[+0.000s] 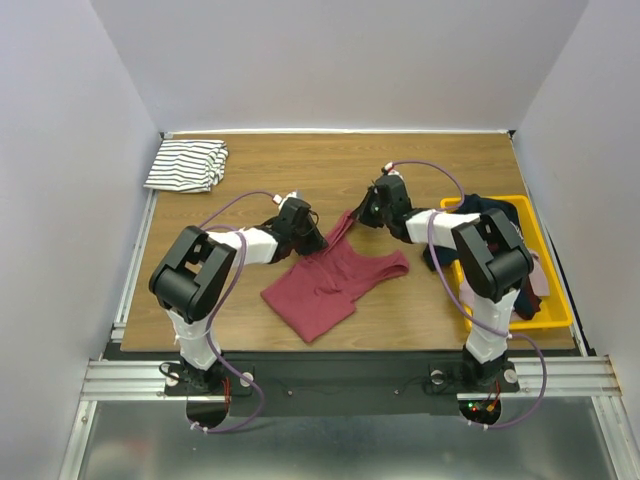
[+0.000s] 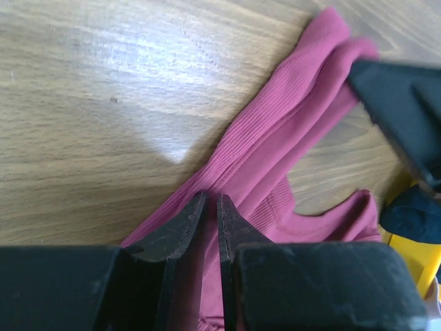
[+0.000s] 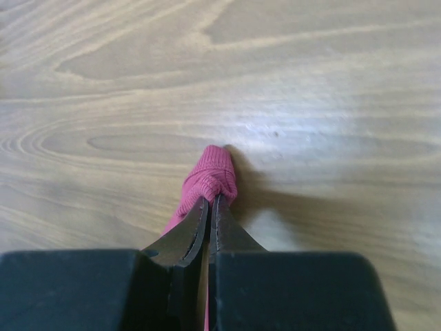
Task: Fold and stack the tank tops
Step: Fold the tank top
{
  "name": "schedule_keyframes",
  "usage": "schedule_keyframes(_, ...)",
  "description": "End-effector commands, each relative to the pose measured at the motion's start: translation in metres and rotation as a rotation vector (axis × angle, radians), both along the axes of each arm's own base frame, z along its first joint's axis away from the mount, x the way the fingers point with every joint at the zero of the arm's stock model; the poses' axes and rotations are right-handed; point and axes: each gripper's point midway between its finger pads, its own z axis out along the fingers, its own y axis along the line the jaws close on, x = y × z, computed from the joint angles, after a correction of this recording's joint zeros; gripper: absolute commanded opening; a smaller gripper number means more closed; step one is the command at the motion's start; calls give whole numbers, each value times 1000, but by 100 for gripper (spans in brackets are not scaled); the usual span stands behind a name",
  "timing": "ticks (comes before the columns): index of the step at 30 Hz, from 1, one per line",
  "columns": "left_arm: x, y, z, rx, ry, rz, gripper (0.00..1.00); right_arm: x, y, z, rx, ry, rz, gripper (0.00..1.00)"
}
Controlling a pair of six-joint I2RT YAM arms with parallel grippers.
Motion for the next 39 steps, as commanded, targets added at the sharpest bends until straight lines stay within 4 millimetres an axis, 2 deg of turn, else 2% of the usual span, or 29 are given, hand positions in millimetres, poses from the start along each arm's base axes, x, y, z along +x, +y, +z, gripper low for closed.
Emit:
schedule_keyframes(1,2,-3,3,6,-39,-11,23,22,9,19,46,-74,1,0)
schedule_keyframes(3,1,-3,-1,14,-35,-15,23,21,6,18,39,-73,-10,0)
schedule_keyframes(6,-1,-2,-11,38,-22,-22,23,19,-8,16,-2,-69,-60,2)
schedule_keyframes(9,-2,-1,-13,51,-24,-28,23,14,-25,15,-44,-48,-109,10)
schedule_keyframes(14,2,1,-4,70,-56,-23,25,8,-42,26,-78,-45,-150,35)
schedule_keyframes(15,3,1,-2,75,-63,-30,25,7,-43,37,-77,-58,-149,39)
schedule_keyframes(16,6,0,2,77,-72,-31,26,8,-44,42,-87,-68,-148,50)
schedule_keyframes(17,7,0,4,82,-77,-36,26,8,-46,49,-90,-77,-152,53)
schedule_keyframes(18,8,-1,6,83,-80,-38,27,6,-49,60,-98,-89,-153,61)
schedule_keyframes(20,11,-2,12,87,-93,-40,28,5,-55,72,-116,-104,-166,66)
schedule_keyframes(21,13,-3,14,85,-100,-42,29,0,-58,72,-134,-90,-168,67)
schedule_keyframes(22,16,-4,21,83,-114,-40,30,0,-62,87,-135,-121,-180,67)
schedule_keyframes(26,24,-7,39,84,-159,-49,35,-34,-79,86,-161,-78,-182,67)
schedule_keyframes(28,27,-9,50,83,-183,-58,36,-54,-87,79,-169,-49,-179,60)
schedule_keyframes(29,30,-12,59,78,-203,-64,37,-65,-92,91,-153,-70,-186,58)
schedule_keyframes(30,31,-11,66,97,-224,-68,38,-84,-102,71,-179,-20,-187,55)
schedule_keyframes(31,34,-10,77,128,-256,-64,39,-103,-110,66,-180,-7,-188,52)
schedule_keyframes(32,37,-13,83,130,-273,-57,39,-104,-109,66,-175,-5,-188,51)
schedule_keyframes(33,35,-11,87,159,-282,-69,40,-123,-116,58,-179,19,-184,50)
schedule_keyframes(35,29,-18,96,175,-305,-96,40,-139,-122,51,-171,46,-190,48)
schedule_keyframes(36,26,-21,98,173,-310,-112,40,-147,-124,55,-155,35,-188,47)
schedule_keyframes(37,22,-28,100,165,-312,-138,40,-157,-128,42,-161,64,-192,47)
schedule_keyframes(39,11,-50,104,131,-314,-208,40,-165,-131,38,-157,71,-197,47)
